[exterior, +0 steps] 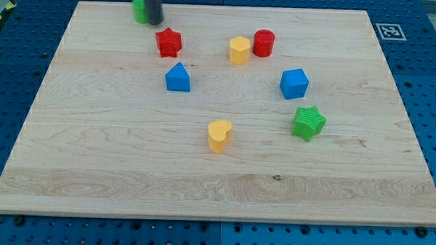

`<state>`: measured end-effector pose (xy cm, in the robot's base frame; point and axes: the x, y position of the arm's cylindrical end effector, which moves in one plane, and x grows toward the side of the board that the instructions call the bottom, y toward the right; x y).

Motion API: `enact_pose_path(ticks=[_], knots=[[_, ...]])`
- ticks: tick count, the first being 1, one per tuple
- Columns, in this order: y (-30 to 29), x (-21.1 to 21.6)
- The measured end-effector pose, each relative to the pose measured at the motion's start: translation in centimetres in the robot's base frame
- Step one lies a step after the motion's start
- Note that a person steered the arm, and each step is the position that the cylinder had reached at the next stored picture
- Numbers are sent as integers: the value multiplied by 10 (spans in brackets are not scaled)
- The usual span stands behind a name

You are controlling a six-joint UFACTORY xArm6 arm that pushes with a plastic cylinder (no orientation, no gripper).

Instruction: Put the red star at the top center of the board

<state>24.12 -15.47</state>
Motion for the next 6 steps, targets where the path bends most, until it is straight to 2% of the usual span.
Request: enact_pose_path(ticks=[1,2,3,4,5,6], knots=[[-24,2],[38,58],[100,55],[100,15],[81,2],[40,-23]])
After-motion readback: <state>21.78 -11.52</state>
